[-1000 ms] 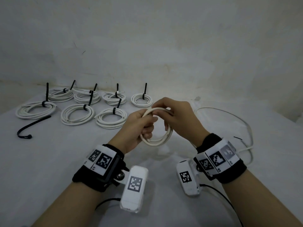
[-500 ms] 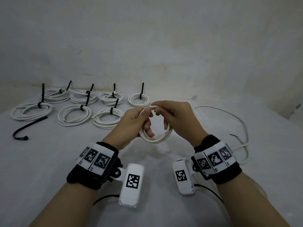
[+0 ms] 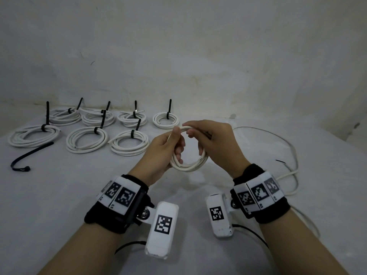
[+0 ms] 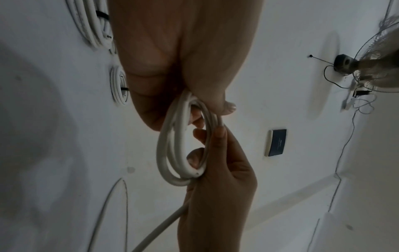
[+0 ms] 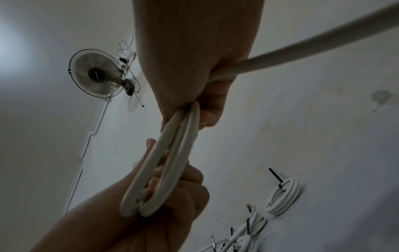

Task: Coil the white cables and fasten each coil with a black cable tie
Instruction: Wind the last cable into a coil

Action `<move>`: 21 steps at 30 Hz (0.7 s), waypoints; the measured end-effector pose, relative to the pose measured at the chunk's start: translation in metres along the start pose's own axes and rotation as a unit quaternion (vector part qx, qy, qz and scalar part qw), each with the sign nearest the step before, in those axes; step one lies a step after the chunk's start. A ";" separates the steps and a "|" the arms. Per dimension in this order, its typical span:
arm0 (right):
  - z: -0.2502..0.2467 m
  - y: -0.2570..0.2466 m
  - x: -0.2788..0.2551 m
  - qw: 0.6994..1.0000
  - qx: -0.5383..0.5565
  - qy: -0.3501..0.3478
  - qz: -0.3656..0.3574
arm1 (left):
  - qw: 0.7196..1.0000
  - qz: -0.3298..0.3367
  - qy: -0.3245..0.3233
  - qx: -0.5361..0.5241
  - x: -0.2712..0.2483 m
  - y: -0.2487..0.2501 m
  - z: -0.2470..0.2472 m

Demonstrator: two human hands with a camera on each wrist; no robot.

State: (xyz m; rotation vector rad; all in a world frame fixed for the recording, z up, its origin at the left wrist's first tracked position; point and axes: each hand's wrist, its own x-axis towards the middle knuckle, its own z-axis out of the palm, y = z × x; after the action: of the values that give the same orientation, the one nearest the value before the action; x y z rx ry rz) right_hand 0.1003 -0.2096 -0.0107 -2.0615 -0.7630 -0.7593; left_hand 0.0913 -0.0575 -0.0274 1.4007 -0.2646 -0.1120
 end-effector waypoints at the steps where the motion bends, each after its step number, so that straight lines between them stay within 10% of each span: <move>1: 0.000 0.001 0.000 1.000 -0.002 0.001 0.000 | 1.000 -0.006 -0.001 -0.016 0.000 0.001 0.001; 8: 0.002 -0.003 -0.003 0.984 0.130 0.000 0.119 | 0.999 0.005 0.013 -0.051 0.000 0.001 0.005; 14: 0.006 -0.011 0.000 0.819 0.417 -0.088 0.384 | 0.995 0.024 0.041 -0.086 0.002 0.000 0.005; 21: 0.005 -0.013 -0.002 0.762 0.510 -0.070 0.393 | 0.986 -0.006 0.020 -0.166 0.005 0.000 0.008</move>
State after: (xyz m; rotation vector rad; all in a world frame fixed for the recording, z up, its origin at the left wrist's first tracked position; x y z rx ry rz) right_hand 0.0905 -0.1997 -0.0086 -1.1873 -0.1930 0.2944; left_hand 0.0937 -0.0661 -0.0253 1.0730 -0.1934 -0.1320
